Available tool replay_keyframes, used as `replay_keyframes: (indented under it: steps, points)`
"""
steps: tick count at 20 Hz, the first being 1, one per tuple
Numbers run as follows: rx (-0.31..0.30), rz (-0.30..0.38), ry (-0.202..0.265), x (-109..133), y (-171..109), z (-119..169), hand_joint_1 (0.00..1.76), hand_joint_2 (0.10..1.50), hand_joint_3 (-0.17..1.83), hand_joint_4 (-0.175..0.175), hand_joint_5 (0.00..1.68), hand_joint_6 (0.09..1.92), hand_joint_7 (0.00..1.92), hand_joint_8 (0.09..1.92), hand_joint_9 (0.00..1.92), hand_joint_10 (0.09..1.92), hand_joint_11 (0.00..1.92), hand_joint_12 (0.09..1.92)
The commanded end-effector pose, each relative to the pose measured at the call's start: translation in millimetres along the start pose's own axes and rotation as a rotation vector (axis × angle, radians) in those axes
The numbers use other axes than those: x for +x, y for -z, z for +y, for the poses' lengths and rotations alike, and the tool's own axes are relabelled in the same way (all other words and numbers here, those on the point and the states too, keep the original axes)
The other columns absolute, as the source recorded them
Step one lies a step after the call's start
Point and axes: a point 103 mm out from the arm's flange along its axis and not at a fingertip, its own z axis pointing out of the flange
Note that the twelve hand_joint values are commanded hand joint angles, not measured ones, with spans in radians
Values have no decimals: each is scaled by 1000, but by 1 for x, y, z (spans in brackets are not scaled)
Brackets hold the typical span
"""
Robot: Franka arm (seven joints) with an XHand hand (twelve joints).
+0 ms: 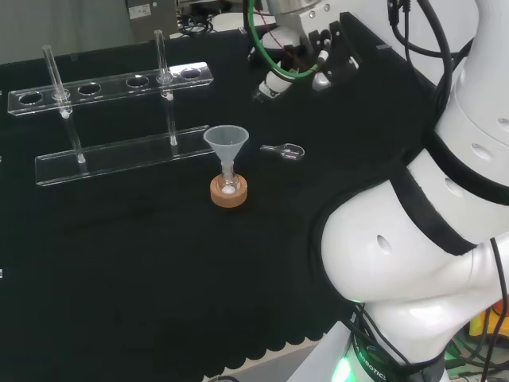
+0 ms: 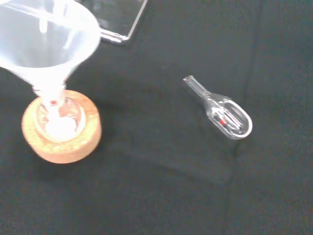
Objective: Remove the funnel from the round-bottom flask.
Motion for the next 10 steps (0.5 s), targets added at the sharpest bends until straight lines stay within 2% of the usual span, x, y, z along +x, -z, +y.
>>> replay_keyframes:
  steps: [1,10]
  points:
    - [39,11,39,21,5,2,520,962,-175,-30,236,87,133,699,399,673,369,1424]
    - [115,36,94,39,-7,13,468,926,-175,-24,129,87,11,703,256,742,337,1461]
